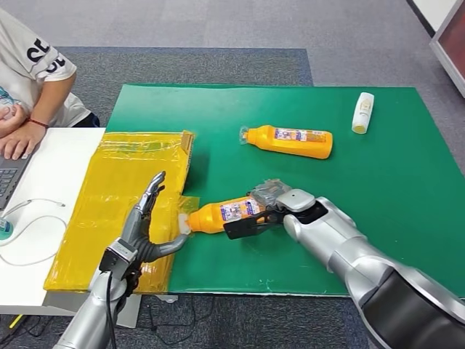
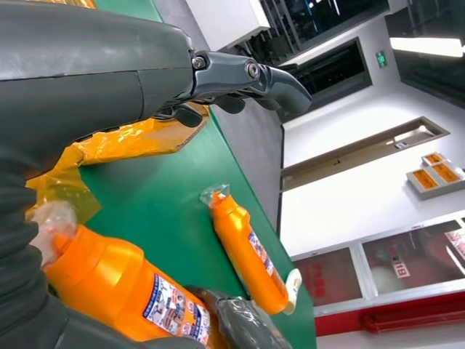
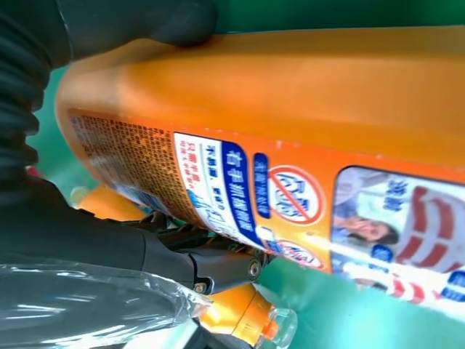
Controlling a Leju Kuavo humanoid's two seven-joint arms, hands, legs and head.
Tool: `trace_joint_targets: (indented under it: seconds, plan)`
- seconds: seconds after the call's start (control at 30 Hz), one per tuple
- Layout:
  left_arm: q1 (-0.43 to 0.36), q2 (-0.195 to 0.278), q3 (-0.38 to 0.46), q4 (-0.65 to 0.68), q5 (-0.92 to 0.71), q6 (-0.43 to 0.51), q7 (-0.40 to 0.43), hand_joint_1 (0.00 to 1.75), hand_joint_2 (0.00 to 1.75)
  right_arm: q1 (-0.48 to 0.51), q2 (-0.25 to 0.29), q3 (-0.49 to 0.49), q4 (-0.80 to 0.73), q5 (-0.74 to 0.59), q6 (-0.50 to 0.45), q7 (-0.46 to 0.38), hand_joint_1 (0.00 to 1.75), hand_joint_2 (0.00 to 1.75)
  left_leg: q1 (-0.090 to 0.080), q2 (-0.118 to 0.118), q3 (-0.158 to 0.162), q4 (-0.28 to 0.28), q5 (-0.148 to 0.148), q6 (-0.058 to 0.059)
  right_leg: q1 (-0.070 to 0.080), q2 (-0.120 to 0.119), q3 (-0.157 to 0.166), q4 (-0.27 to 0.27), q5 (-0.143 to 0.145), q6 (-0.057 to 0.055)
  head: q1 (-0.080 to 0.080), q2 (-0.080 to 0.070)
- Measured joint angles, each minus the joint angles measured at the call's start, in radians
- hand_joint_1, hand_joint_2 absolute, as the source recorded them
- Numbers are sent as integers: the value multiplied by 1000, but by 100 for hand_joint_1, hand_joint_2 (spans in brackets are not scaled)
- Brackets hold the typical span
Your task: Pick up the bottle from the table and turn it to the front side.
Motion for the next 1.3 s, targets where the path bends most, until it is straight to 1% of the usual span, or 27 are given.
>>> trace_joint_targets:
  seconds: [0.13,0.27,0.4,0.53,0.67,0.83,1.13,1.3]
  plan:
    - [0,0,-1,0,3,0,0,0,175,19,-19,-37,-4,-63,-40,-36,175,175,0,0,0,0,0,0,0,0,0,0,0,0,0,0]
    - [0,1,-7,0,13,0,0,0,175,68,-73,-122,-25,-207,-75,-147,175,175,0,-1,-1,0,0,0,0,-1,0,0,0,0,0,0]
    - [1,7,-20,0,31,6,0,0,175,137,-129,-223,-62,-331,-82,-251,175,175,0,-1,-1,0,0,1,0,-1,0,0,0,1,0,0]
    - [1,11,-31,0,36,7,0,0,175,226,-170,-328,-123,-444,-78,-324,175,175,0,-1,-2,0,0,1,0,-1,-1,0,0,1,0,0]
    - [4,14,-31,0,30,6,0,0,175,303,-191,-417,-188,-480,-85,-346,175,175,0,-1,-3,0,0,1,0,-1,-2,0,0,1,0,0]
    - [6,15,-31,0,23,-1,0,0,175,354,-197,-480,-240,-479,-86,-346,175,175,0,-1,-3,0,0,1,0,-1,-2,0,0,1,0,0]
    - [6,15,-31,0,15,-4,0,0,175,380,-197,-525,-270,-484,-73,-349,175,175,0,-1,-4,0,0,1,0,-1,-2,0,1,1,0,0]
    - [6,15,-31,0,10,-8,0,0,175,386,-197,-549,-271,-507,-47,-369,175,175,0,-1,-4,0,0,1,0,-1,-3,0,1,1,0,0]
